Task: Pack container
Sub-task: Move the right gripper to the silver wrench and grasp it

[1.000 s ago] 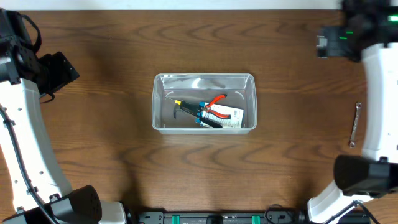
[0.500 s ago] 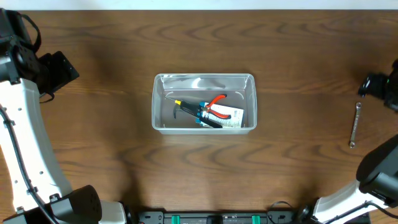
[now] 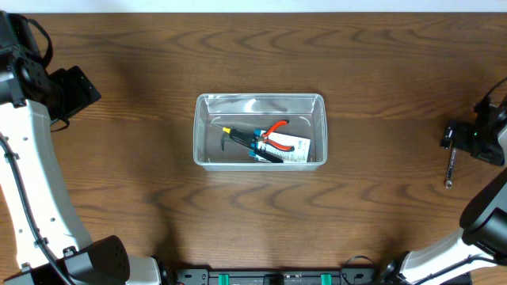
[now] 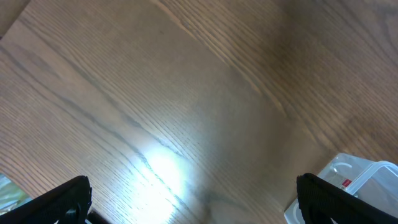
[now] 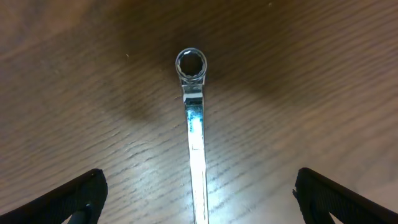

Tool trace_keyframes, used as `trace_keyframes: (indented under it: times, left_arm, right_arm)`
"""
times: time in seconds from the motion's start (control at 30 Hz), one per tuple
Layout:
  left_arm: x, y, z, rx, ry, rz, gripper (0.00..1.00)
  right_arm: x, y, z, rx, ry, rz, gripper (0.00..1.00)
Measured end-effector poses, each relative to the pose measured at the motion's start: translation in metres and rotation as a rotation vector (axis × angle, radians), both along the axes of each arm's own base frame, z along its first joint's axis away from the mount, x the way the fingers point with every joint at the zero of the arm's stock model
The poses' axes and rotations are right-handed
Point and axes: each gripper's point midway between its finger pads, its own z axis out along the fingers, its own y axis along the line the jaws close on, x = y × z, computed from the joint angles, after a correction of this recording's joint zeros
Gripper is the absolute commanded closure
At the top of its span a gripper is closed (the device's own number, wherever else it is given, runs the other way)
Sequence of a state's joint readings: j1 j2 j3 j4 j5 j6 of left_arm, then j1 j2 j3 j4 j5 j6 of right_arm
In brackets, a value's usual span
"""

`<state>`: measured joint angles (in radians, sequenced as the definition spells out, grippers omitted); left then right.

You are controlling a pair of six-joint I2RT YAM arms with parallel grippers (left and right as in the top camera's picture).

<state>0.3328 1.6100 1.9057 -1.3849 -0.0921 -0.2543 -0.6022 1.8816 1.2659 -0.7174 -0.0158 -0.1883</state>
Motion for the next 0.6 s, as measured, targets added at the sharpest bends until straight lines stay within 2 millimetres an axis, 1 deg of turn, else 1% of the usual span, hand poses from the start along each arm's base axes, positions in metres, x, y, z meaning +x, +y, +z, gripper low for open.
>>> trace_keyframes:
  times: [0.17, 0.27, 0.47, 0.53, 0.57, 0.6]
  left_arm:
    - [0.0, 0.0, 0.0, -0.001, 0.002, 0.0, 0.02]
    - [0.0, 0.0, 0.0, -0.001, 0.002, 0.0, 0.02]
    - [0.0, 0.0, 0.0, -0.001, 0.002, 0.0, 0.02]
    - [0.0, 0.0, 0.0, -0.001, 0.002, 0.0, 0.02]
    - [0.0, 0.0, 0.0, -0.001, 0.002, 0.0, 0.02]
    - [0.0, 0.0, 0.0, -0.001, 0.002, 0.0, 0.02]
  right_arm:
    - [0.001, 0.0, -0.026, 0.026, 0.029, 0.009, 0.01]
    - [0.002, 0.001, -0.037, 0.038, 0.039, 0.013, 0.01]
    - [0.006, 0.0, -0.038, 0.037, 0.026, 0.016, 0.03]
    - [0.007, -0.001, -0.038, 0.036, 0.024, 0.016, 0.07]
    - [0.008, -0.002, -0.038, 0.036, 0.021, 0.017, 0.12]
    - [0.009, -0.002, -0.038, 0.035, 0.019, 0.019, 0.2]
